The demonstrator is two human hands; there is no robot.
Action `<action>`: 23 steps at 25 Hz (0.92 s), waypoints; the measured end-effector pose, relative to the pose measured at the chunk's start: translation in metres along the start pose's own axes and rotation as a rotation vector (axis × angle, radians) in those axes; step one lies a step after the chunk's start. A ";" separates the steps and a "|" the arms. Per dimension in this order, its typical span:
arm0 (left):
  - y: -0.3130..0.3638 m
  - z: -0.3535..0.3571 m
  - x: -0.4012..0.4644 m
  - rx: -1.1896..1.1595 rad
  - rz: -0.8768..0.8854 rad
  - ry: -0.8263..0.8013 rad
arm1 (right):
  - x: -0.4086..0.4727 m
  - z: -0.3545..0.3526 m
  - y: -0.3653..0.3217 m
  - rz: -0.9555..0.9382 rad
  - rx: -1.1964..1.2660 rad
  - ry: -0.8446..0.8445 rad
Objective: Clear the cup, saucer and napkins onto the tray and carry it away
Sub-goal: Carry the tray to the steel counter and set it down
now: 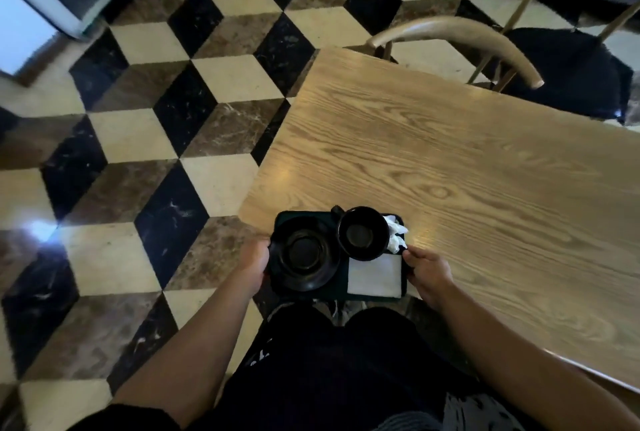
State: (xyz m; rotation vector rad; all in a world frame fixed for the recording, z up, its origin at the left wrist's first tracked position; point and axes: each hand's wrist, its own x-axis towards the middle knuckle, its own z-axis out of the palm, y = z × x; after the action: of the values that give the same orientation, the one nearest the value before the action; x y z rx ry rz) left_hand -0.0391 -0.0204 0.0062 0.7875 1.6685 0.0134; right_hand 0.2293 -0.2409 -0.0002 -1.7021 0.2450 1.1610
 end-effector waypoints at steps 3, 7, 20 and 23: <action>-0.024 -0.025 -0.025 -0.093 0.000 0.021 | 0.000 0.018 0.008 0.025 -0.100 -0.039; -0.055 -0.064 -0.042 -0.197 -0.005 0.062 | -0.012 0.054 0.013 0.031 -0.206 -0.124; -0.077 -0.241 0.008 -0.369 -0.014 0.105 | -0.048 0.249 0.043 0.060 -0.362 -0.156; -0.069 -0.285 0.018 -0.373 -0.015 0.105 | -0.056 0.295 0.052 0.051 -0.344 -0.155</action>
State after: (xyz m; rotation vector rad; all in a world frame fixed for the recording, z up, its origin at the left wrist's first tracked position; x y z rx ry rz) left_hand -0.3218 0.0504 0.0386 0.4972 1.7035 0.3508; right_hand -0.0031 -0.0432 0.0064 -1.8964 -0.0099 1.4283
